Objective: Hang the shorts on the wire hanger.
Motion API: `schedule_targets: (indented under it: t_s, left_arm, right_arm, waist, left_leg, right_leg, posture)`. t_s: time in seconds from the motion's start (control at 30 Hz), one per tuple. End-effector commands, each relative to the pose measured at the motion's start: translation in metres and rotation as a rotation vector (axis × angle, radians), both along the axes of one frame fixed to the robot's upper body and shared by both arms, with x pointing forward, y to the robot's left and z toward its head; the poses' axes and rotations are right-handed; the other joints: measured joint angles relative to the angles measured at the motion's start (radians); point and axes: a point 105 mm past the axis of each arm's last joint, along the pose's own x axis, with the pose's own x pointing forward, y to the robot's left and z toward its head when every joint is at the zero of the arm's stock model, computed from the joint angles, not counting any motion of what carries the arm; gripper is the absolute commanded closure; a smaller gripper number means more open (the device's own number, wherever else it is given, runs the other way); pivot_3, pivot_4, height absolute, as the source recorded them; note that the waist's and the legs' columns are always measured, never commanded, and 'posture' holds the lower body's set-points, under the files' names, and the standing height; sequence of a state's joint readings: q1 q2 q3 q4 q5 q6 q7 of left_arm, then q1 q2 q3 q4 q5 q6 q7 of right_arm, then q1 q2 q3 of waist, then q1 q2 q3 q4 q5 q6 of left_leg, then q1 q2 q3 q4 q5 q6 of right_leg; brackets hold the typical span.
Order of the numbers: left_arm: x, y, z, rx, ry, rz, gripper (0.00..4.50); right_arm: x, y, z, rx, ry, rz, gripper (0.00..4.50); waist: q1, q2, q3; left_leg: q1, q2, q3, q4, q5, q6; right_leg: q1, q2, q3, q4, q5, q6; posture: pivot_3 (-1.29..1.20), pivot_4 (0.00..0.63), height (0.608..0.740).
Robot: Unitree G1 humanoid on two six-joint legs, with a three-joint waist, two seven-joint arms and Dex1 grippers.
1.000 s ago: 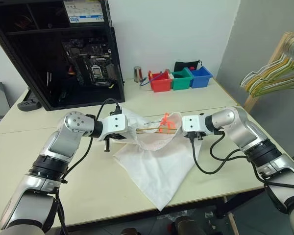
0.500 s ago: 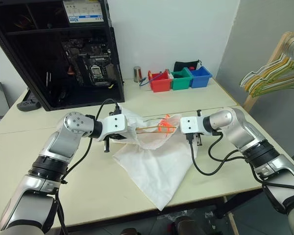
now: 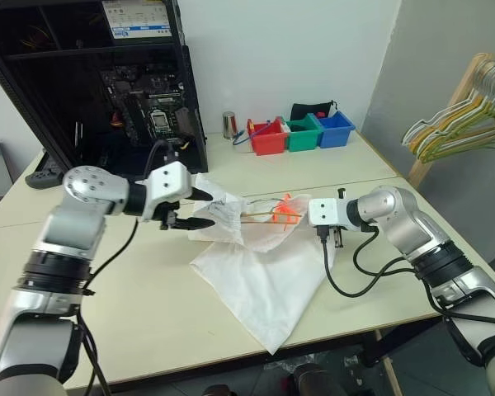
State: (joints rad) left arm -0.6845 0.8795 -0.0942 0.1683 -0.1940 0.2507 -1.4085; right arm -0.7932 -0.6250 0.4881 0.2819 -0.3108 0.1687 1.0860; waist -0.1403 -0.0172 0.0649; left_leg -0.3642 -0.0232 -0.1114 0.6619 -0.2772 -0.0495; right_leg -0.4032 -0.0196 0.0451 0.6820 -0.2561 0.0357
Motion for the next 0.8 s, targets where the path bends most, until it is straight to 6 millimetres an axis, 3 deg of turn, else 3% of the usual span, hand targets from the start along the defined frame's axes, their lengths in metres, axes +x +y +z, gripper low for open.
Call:
schedule_targets:
  t_s: [0.03, 0.13, 0.47, 0.6, 0.8]
  left_arm:
    - [-0.011, 0.001, 0.034, -0.036, -0.026, -0.041, 0.56]
    - [-0.014, -0.003, 0.045, -0.110, -0.006, -0.025, 0.03]
    - [-0.011, -0.052, 0.048, -0.403, -0.050, 0.007, 0.03]
    - [-0.009, -0.073, 0.042, -0.468, -0.044, -0.006, 0.03]
    - [-0.010, -0.096, 0.036, -0.495, -0.020, -0.072, 0.03]
  right_arm:
    - [-0.001, -0.010, 0.017, 0.079, -0.010, -0.057, 4.50]
    - [-0.011, -0.019, 0.011, 0.122, 0.046, -0.111, 4.50]
    - [-0.103, -0.036, 0.002, 0.327, 0.264, -0.355, 4.50]
    - [-0.123, -0.048, 0.007, 0.473, 0.318, -0.573, 4.50]
    - [-0.137, -0.070, 0.011, 0.671, 0.347, -0.902, 4.50]
  waist:
    - [0.002, 0.000, 0.000]
    - [0.008, 0.000, 0.000]
    - [0.026, 0.000, -0.001]
    - [0.023, -0.001, -0.001]
    - [0.004, -0.001, -0.002]
  left_leg:
    - [0.000, 0.000, 0.000, 0.000, 0.000, 0.000]
    - [0.000, 0.000, -0.001, 0.000, 0.000, 0.000]
    - [0.001, 0.001, -0.001, 0.002, 0.000, 0.000]
    - [0.003, 0.001, -0.001, 0.002, 0.000, 0.000]
    - [0.006, 0.000, 0.000, 0.001, 0.000, 0.000]
  right_leg:
    - [0.000, 0.000, 0.000, 0.000, 0.000, 0.000]
    - [0.001, -0.001, 0.000, 0.000, 0.000, 0.000]
    - [0.003, 0.000, 0.000, -0.001, -0.003, 0.005]
    - [0.006, 0.000, 0.000, -0.002, -0.003, 0.005]
    - [0.009, 0.001, 0.000, -0.003, -0.003, 0.005]
  posture:
    - [-0.08, 0.000, 0.740]
    - [-0.08, 0.000, 0.740]
    - [-0.16, 0.000, 0.740]
    - [-0.20, 0.000, 0.740]
    - [-0.25, 0.000, 0.740]
